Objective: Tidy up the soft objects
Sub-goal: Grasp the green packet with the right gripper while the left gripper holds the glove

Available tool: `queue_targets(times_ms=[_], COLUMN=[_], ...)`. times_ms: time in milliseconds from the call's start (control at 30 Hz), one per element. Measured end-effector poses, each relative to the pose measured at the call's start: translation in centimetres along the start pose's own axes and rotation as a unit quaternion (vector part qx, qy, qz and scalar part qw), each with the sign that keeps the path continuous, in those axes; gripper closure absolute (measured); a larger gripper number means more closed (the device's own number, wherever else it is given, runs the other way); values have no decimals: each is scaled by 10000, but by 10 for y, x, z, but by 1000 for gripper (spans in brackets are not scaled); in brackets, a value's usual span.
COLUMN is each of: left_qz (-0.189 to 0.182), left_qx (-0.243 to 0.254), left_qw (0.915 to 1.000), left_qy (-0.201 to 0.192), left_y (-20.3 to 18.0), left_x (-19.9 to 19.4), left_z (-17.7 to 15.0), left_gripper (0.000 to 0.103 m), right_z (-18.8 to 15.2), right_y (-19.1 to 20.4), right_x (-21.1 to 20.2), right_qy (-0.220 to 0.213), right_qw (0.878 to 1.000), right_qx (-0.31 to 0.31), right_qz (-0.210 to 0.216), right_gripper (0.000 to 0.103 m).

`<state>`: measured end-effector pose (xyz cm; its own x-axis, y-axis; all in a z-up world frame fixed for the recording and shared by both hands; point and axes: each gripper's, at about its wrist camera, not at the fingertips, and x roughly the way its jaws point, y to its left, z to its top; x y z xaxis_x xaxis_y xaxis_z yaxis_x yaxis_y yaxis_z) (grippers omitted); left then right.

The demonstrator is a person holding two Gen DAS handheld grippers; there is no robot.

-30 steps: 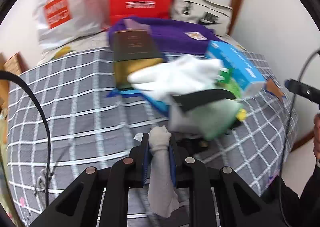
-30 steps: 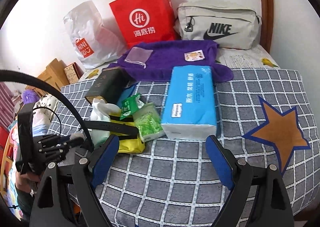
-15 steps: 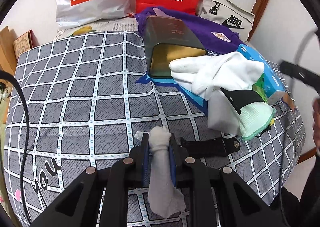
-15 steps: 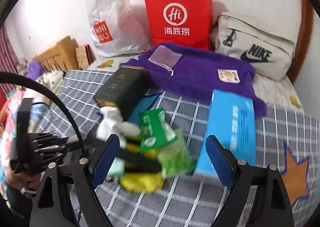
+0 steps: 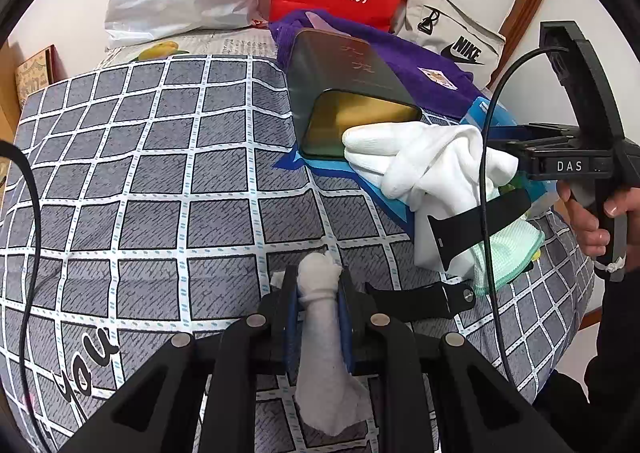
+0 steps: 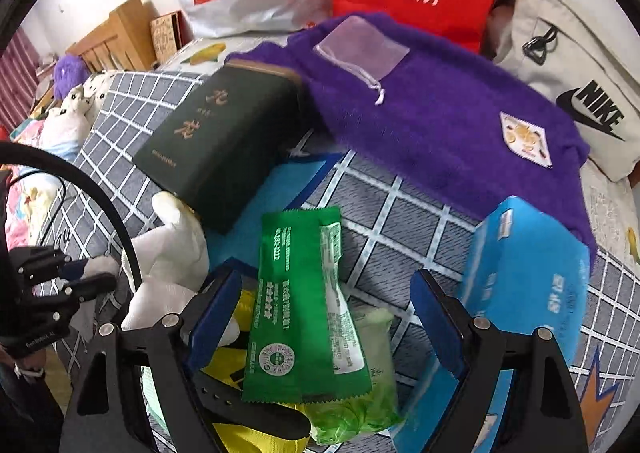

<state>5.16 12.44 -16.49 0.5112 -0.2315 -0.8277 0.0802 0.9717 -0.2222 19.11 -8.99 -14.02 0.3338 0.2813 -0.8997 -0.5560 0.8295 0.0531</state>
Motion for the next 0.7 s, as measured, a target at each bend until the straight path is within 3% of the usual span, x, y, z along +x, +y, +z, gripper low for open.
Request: queue_targets(times_ms=[300, 367, 400, 433, 500, 700], left_qz=[-96, -120, -136, -143, -156, -132], left_qx=[-45, -51, -59, -69, -82, -109], left_qw=[9999, 9999, 9999, 9999, 9998, 9999], left_qy=[14, 19, 25, 31, 39, 6], left_y=[2, 2, 3, 4, 4, 5], left_x=[2, 1, 1, 1, 0, -3], left_z=[0, 0, 1, 1, 1, 2], left_gripper=[86, 86, 86, 86, 86, 86], right_z=[9, 10, 11, 10, 9, 2], right_y=[2, 0, 0, 1, 1, 1], right_x=[19, 27, 28, 28, 28, 6], right_qy=[531, 664, 621, 593, 698, 355], right_qw=[9982, 9968, 9969, 9969, 9962, 9984], right_qx=[-134, -98, -125, -175, -147, -138], right_qz=[263, 431, 472, 488, 501, 428], right_gripper=[17, 30, 61, 68, 68, 68])
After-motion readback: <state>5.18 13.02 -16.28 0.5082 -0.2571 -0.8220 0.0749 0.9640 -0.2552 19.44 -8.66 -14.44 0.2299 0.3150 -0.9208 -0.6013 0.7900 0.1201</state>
